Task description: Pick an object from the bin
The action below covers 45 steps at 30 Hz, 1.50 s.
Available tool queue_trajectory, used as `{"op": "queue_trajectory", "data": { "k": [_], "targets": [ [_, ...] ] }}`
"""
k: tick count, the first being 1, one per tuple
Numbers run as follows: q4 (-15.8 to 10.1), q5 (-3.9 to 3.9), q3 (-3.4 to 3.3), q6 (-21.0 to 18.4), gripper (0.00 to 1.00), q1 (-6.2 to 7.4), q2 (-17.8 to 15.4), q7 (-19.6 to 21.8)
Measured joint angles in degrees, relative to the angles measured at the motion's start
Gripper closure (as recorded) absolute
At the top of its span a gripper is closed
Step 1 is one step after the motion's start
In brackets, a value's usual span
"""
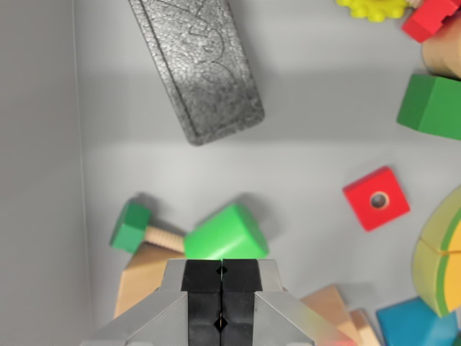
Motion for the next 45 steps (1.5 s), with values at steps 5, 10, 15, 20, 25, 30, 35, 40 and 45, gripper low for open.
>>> {"op": "queue_trajectory", "data": {
  "k": [5,10,15,20,25,30,35,40,45],
  "targets": [
    [0.4,0.04,0.04,-2.6,1.0,0.0,-2.1,0.0],
    [1.1,0.07,0.08,-5.4,1.0,0.0,-4.1,0.0],
    [1.9,0.1,0.12,-8.0,1.0,0.0,-5.8,0.0],
    [2.8,0.13,0.15,-10.3,1.0,0.0,-7.0,-0.1],
    [3.5,0.16,0.18,-12.1,1.0,0.0,-8.1,-0.1],
    [4.3,0.18,0.2,-13.7,1.0,0.0,-8.8,-0.1],
    [4.9,0.2,0.22,-14.9,1.0,0.0,-9.3,-0.1],
    [5.3,0.2,0.23,-15.7,1.0,0.0,-9.7,-0.1],
    [5.3,0.21,0.22,-15.7,1.0,0.0,-9.7,-0.1]
  ]
}}
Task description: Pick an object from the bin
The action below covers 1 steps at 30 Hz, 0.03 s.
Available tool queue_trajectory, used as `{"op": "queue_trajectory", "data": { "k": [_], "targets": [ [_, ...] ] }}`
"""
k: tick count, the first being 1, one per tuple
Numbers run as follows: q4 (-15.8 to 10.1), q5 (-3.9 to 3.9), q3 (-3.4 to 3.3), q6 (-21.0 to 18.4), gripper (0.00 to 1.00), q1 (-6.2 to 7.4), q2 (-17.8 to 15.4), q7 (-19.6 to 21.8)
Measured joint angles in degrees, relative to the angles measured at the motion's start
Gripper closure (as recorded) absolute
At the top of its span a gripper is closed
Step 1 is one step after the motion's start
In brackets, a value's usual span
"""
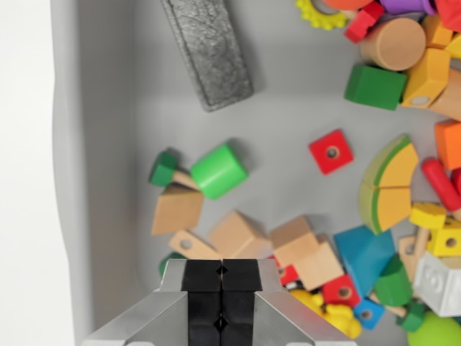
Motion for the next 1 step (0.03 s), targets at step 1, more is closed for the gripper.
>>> {"op": "queue_trajectory", "data": {
  "k": [1],
  "targets": [
    [0.0,0.0,0.0,0.0,1.0,0.0,0.0,0.0]
  ]
}}
